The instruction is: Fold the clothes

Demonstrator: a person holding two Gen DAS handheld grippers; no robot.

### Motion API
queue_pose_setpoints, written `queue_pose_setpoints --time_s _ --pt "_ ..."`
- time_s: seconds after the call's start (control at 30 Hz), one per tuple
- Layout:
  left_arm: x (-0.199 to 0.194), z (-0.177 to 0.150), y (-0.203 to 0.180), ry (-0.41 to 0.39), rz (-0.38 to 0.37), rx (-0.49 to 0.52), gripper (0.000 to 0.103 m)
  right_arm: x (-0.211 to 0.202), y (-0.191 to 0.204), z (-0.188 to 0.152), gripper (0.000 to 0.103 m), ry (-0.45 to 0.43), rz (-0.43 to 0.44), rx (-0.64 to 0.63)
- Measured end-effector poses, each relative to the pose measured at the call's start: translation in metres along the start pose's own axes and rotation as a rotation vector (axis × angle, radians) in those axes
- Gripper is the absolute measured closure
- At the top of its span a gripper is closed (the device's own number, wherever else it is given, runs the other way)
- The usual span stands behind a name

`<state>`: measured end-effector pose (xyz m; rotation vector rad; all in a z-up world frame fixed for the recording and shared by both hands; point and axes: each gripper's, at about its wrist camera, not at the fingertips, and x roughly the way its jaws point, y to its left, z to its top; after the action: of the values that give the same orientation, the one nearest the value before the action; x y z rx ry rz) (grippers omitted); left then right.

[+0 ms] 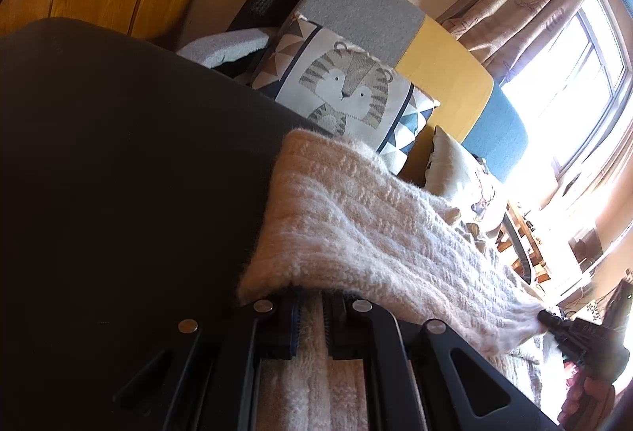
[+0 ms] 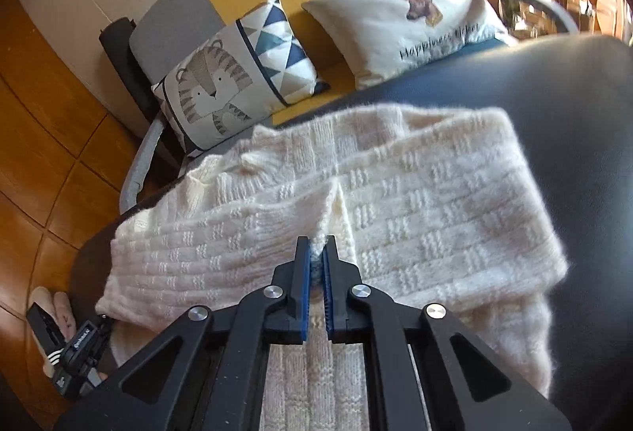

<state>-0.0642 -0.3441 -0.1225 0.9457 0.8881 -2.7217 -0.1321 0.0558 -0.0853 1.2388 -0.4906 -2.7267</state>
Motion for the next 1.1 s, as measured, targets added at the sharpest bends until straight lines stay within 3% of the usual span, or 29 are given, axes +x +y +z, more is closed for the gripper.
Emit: queue_pose_setpoints --time_s 0.13,0.33,0.53,0.73,0.83,0.9,1.0,1.1 --pt "0.001 0.002 -0.004 0.005 0.000 0.020 0.095 -0.011 0.009 0.015 0.098 -0.067 -0.102 -0.085" --pt "0.009 0.004 0.005 0.054 0.000 -0.039 0.095 0.011 -0.015 0.009 0.098 -0.017 -0.104 0.034" --pt "0.006 0.002 0.004 0.091 0.002 -0.034 0.095 0.033 -0.033 -0.007 0.098 0.006 -0.094 0.107" --pt "-0.043 -0.014 0.004 0.105 0.042 0.073 0.095 0.036 -0.033 -0.010 0.096 -0.021 -0.097 0.100" --pt "-0.063 -0.012 0.001 0.044 0.040 0.088 0.095 0.036 -0.033 -0.013 0.096 -0.042 -0.102 0.096" --pt "-0.059 -0.003 -0.010 0.024 0.021 0.099 0.087 0.037 -0.032 -0.014 0.096 -0.050 -0.108 0.092" --pt "-0.033 0.008 -0.035 0.027 0.002 0.167 0.087 0.037 -0.031 -0.014 0.096 -0.055 -0.117 0.083" --pt "0.000 0.014 -0.058 0.057 0.044 0.265 0.087 0.037 -0.032 -0.015 0.095 -0.058 -0.112 0.087"
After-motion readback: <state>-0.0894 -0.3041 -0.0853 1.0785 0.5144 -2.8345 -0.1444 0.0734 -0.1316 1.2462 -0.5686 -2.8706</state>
